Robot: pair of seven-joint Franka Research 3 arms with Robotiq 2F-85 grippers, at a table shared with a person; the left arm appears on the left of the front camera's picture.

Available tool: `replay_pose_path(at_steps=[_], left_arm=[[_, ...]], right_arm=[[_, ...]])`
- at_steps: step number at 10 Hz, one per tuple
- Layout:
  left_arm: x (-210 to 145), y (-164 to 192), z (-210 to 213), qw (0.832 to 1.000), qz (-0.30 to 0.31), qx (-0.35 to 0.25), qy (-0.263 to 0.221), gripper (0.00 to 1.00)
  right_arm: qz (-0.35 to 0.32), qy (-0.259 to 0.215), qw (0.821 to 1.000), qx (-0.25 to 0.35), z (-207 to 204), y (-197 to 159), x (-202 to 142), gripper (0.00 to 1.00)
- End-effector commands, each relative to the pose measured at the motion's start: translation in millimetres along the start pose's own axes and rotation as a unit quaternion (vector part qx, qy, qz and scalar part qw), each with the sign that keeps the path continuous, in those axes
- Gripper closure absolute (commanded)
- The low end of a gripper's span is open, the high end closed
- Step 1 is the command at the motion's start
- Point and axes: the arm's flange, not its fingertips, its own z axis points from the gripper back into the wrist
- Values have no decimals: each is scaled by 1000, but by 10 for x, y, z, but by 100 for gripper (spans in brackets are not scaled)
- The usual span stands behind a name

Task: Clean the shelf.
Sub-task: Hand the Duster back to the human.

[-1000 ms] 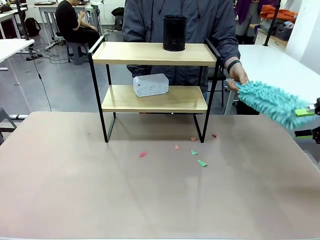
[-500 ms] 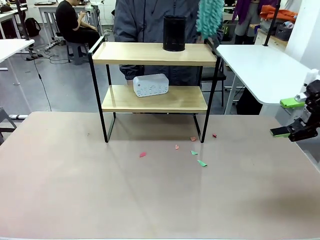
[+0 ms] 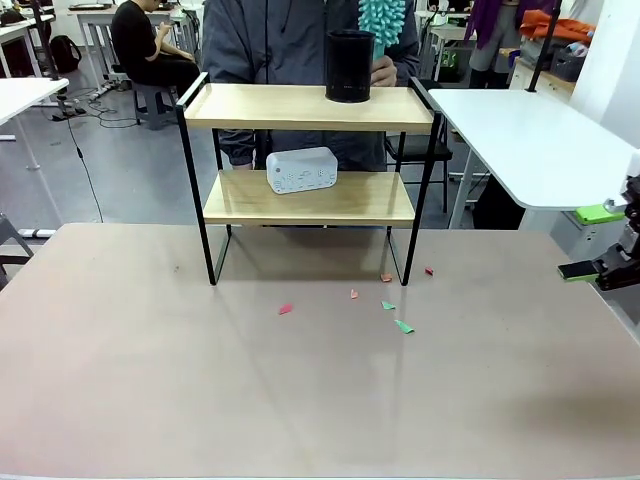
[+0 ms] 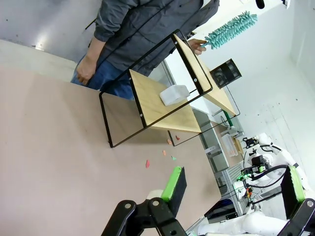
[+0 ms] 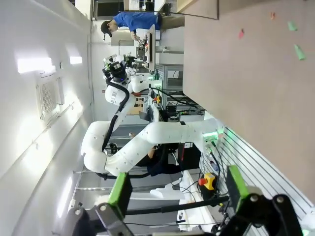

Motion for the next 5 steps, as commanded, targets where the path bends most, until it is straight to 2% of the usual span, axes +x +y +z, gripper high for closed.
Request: replay_pose_path(at_steps=[1,5], left_arm=[[-2,-32,15,1000,3,-3,3,0],[-2,-32,15,1000,3,-3,3,0]], right_arm=[[1,0,1000,-2,-2,9,11,0],[1,0,1000,-2,-2,9,11,0]])
